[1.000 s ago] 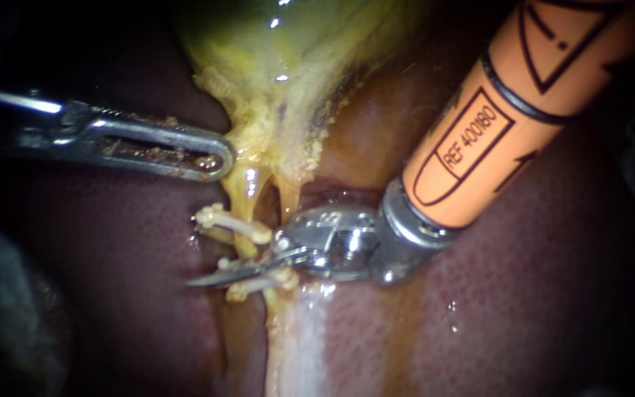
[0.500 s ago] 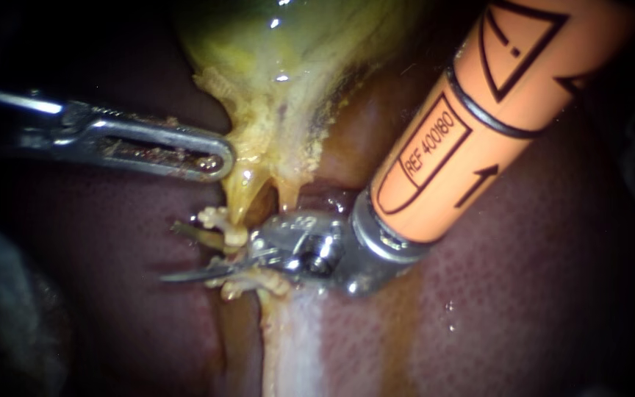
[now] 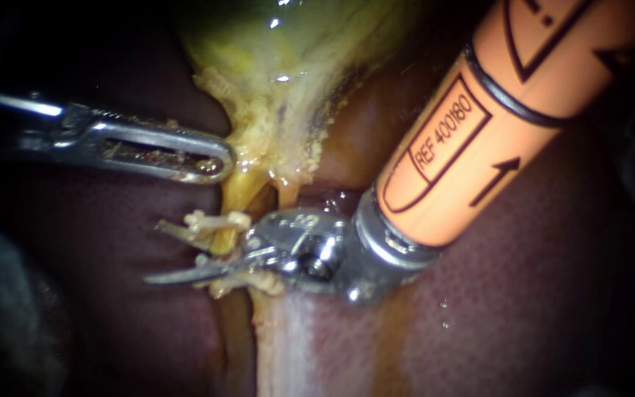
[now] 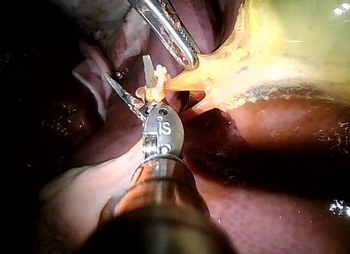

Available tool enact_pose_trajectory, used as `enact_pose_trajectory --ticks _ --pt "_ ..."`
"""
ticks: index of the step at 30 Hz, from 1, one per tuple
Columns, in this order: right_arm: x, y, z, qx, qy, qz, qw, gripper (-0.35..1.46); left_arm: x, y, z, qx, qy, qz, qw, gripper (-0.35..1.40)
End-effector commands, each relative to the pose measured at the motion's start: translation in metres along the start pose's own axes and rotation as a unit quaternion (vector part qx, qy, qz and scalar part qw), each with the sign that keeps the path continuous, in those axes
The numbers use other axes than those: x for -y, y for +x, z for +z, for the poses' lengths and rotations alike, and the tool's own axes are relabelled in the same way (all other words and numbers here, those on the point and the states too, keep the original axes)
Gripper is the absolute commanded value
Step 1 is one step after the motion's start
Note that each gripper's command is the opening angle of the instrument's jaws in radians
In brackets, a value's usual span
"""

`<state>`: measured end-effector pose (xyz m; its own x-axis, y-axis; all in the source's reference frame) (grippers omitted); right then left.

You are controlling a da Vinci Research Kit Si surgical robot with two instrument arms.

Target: Go to the cutting position left tube

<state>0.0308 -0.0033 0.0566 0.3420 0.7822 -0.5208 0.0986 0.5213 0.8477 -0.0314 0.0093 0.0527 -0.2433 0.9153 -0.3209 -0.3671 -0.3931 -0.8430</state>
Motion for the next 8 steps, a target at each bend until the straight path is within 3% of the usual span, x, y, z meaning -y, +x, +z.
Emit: enact_pose_trajectory --ticks 1,8 --pt "-0.0001 -0.0001 0.0 0.0 0.0 0.0 1.0 1.43 0.0 0.0 0.0 0.0 0.0 0.0 1.0 -0.35" --pt "-0.0001 -0.0002 0.0 0.001 0.0 0.0 1.0 1.43 0.0001 0.0 0.0 0.0 0.0 0.0 1.0 -0.35"
